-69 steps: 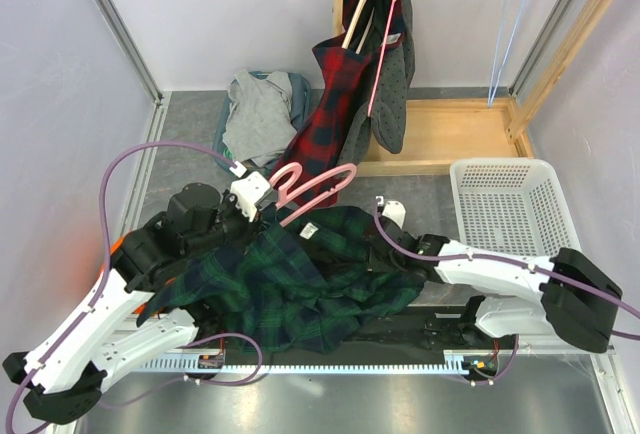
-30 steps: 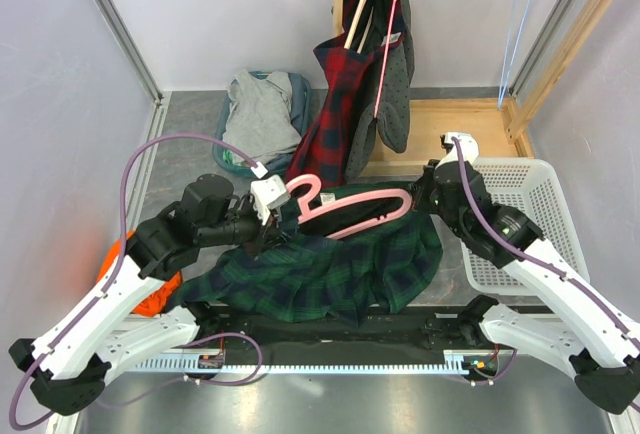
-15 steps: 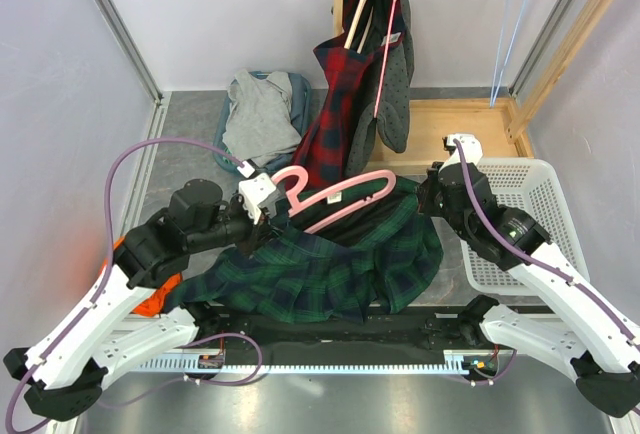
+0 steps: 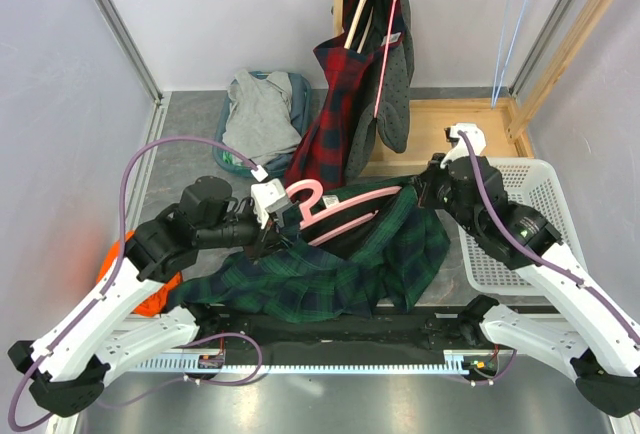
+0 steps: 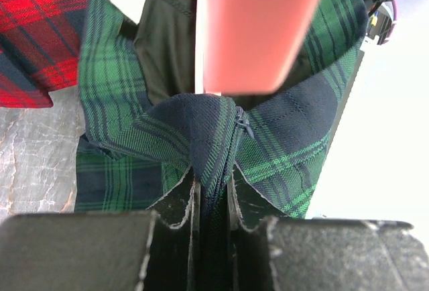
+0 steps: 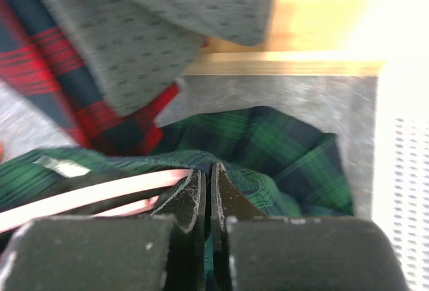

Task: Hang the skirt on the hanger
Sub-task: Hang the skirt on the hanger.

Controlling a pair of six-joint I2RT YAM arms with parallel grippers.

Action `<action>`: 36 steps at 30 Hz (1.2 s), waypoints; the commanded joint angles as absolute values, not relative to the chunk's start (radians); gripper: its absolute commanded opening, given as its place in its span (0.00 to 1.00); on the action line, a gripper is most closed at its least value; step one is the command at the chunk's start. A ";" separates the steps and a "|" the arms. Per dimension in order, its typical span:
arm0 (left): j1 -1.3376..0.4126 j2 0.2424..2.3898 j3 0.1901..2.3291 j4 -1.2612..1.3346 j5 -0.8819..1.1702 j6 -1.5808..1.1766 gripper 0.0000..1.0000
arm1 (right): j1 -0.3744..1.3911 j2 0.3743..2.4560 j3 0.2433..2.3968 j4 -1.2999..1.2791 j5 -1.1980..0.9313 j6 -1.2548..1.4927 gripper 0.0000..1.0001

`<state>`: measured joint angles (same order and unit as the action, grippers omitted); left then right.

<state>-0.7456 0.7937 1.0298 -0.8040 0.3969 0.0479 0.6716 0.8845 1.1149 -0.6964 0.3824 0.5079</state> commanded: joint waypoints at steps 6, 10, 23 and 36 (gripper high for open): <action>-0.745 0.914 1.084 -0.579 0.570 0.028 0.02 | 0.669 0.907 1.141 -0.506 -0.118 0.370 0.02; -0.779 1.025 1.143 -0.528 0.562 0.031 0.02 | 0.669 0.930 1.138 -0.488 -0.210 0.370 0.01; -0.844 1.095 1.348 -0.451 0.499 0.113 0.02 | 0.670 0.827 1.129 -0.499 -0.200 0.301 0.02; -0.845 0.971 1.223 -0.535 0.529 0.215 0.02 | 0.670 0.758 1.109 -0.511 -0.112 0.313 0.09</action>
<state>-0.8394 1.0264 1.3113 -0.6540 0.4553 0.1780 0.6655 0.7746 1.1439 -0.5045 -0.1390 0.3092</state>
